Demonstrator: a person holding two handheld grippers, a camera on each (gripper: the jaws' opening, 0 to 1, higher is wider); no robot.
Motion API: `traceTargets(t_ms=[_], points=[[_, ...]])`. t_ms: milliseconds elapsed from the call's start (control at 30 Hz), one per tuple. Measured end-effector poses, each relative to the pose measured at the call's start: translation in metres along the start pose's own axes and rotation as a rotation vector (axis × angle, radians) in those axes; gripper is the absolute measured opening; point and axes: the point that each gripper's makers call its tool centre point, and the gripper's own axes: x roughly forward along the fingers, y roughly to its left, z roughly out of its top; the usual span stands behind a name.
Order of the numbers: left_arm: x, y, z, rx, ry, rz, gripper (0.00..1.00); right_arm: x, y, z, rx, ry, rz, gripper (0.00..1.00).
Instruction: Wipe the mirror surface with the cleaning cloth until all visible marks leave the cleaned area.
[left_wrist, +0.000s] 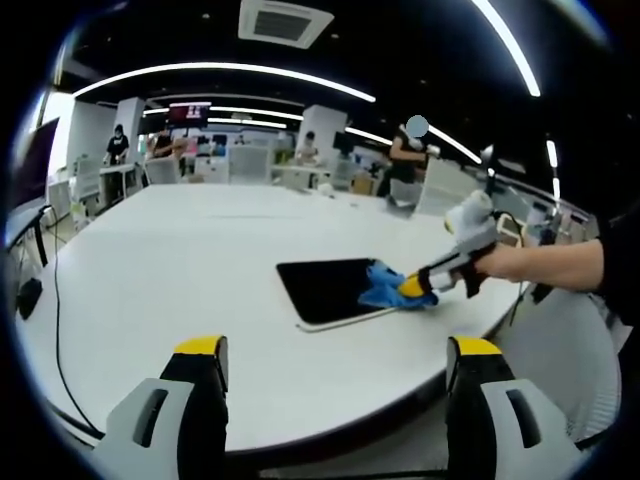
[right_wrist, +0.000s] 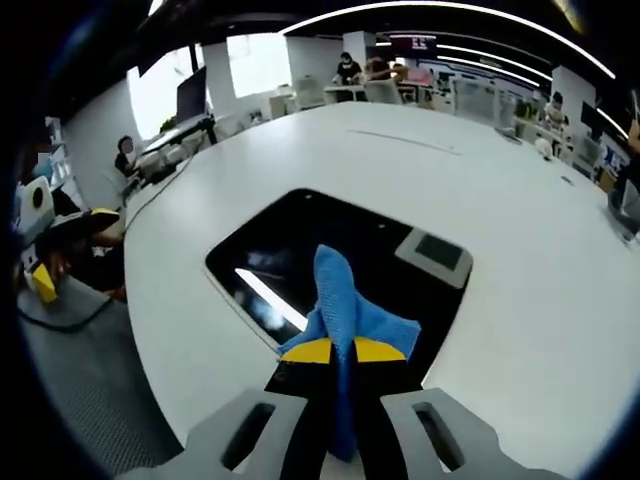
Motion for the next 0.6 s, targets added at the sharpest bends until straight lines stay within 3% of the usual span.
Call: traceTargets(t_ms=[600], points=[[0.0008, -0.0025, -0.0001, 0.008, 0.005, -0.013, 0.91, -0.0067, -0.0106, -0.0062, 0.026, 0.007, -0.020, 0.00]])
